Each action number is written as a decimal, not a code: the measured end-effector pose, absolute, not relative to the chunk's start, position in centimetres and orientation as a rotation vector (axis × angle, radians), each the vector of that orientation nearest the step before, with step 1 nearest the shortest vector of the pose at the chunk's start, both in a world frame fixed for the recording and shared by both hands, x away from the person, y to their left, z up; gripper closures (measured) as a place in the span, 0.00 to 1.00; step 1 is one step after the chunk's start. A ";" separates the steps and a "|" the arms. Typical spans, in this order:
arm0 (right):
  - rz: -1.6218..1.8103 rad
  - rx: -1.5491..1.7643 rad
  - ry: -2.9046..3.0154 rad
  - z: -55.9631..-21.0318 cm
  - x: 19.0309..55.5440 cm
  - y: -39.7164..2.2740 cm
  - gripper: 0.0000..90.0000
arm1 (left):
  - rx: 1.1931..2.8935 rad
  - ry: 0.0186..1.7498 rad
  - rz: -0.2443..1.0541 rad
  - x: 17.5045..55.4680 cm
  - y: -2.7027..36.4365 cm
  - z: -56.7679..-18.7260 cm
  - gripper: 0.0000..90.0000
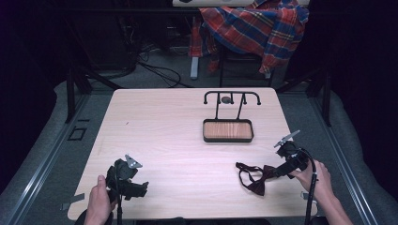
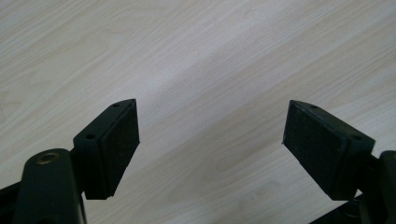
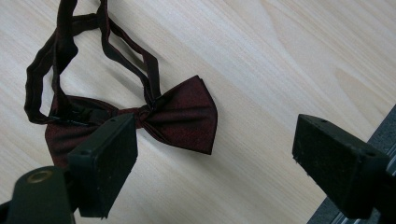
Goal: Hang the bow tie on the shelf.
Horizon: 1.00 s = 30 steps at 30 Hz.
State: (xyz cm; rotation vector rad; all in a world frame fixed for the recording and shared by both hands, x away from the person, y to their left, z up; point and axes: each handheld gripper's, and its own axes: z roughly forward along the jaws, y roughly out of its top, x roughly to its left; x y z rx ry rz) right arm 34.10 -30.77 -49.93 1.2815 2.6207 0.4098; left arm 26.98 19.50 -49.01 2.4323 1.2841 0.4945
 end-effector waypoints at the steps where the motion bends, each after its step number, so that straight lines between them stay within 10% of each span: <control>1: 0.402 1.274 2.621 -49.9 34.1 -30.8 0.16 | 2.433 1.283 0.495 27.0 19.5 -49.0 0.21; 30: 0.389 1.131 2.704 -50.7 35.0 -27.4 0.16 | 2.441 1.281 0.489 27.0 19.5 -49.0 0.20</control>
